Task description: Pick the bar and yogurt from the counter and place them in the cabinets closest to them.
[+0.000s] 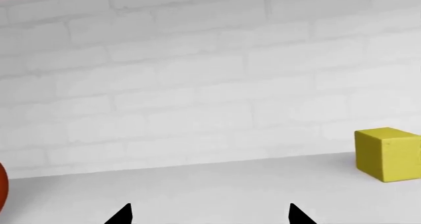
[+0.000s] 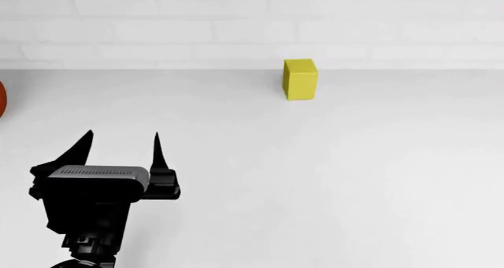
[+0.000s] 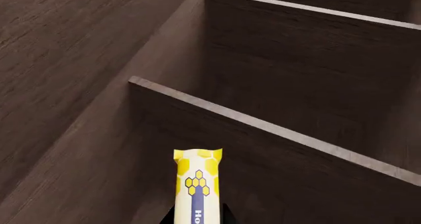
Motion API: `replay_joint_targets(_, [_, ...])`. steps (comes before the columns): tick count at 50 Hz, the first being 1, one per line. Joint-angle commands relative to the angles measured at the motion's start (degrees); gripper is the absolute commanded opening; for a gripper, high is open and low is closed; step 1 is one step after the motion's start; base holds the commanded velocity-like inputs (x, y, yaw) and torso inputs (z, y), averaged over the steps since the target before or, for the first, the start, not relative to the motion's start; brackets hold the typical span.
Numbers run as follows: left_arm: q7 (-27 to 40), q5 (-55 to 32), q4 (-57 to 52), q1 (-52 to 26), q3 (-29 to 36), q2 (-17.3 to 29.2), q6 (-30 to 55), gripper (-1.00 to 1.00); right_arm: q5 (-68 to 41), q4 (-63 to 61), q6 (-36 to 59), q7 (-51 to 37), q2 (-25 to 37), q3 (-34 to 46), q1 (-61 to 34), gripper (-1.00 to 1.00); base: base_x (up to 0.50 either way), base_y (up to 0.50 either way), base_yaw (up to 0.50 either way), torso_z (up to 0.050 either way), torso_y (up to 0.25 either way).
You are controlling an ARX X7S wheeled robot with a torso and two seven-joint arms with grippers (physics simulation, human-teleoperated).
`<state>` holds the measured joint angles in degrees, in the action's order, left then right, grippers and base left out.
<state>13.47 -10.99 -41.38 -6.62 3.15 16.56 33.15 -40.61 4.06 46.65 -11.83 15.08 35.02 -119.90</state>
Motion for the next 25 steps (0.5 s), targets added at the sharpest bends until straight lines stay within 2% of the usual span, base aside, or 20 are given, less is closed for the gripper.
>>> replay_joint_targets(1, [0.1,-0.4,0.1,0.1,0.3,0.2,-0.2,1.00,10.4,23.8,-13.9,8.9,-5.0,3.3,-6.6,-1.00,0.00,0.00,0.00,0.000,0.000])
replay_joint_targets(10, [0.4,-0.6,-0.3,-0.1,0.4,0.3,0.0,1.00,15.2,51.9,-28.8,15.6,-12.3,3.9,-14.0,-1.00,0.00,0.00,0.00,0.000,0.000])
replay_joint_targets(12, [0.5,-0.8,-0.5,0.1,0.2,0.4,0.1,1.00,18.0,58.5,-32.1,17.1,-14.1,2.0,-15.1,-1.00,0.00,0.00,0.00,0.000,0.000])
replay_joint_targets(14, [0.5,-0.8,-0.8,0.1,0.1,0.5,0.3,1.00,21.3,61.9,-33.4,18.0,-15.0,-0.9,-15.1,-1.00,0.00,0.00,0.00,0.000,0.000])
replay_joint_targets(25, [0.9,-1.4,-1.9,0.6,-0.3,0.9,0.6,1.00,19.5,70.9,-36.2,16.6,-15.0,2.1,-15.0,-1.00,0.00,0.00,0.00,0.000,0.000])
